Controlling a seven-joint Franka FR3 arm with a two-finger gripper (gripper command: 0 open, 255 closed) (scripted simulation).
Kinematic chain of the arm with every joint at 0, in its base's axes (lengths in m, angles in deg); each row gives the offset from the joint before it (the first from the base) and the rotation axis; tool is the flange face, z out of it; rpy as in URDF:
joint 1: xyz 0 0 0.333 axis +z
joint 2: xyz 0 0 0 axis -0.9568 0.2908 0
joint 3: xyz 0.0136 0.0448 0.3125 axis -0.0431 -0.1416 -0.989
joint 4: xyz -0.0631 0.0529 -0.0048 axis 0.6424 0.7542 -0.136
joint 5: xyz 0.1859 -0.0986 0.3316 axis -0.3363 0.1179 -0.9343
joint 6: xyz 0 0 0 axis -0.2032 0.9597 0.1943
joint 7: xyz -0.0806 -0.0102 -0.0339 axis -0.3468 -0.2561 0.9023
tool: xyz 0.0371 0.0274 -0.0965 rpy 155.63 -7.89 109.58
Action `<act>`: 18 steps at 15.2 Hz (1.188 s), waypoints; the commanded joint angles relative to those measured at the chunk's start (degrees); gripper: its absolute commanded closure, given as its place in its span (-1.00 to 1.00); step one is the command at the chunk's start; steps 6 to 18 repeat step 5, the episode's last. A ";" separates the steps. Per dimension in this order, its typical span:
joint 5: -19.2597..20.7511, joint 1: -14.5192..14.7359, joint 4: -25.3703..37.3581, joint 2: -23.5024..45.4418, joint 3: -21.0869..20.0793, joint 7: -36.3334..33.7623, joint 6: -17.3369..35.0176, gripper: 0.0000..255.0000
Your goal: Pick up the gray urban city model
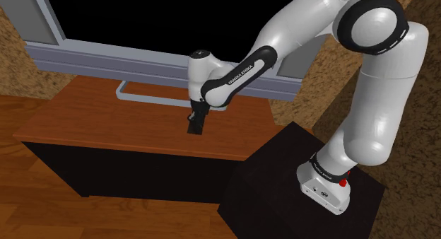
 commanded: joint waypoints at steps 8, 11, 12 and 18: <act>-1.09 -0.46 0.50 -2.29 -0.57 0.85 -2.71 1.00; -1.09 -0.46 0.50 -2.29 -0.57 0.85 -2.71 1.00; -1.09 -0.46 0.50 -2.29 -0.57 0.85 -2.71 1.00; -1.09 -0.46 0.50 -2.29 -0.57 0.85 -2.71 1.00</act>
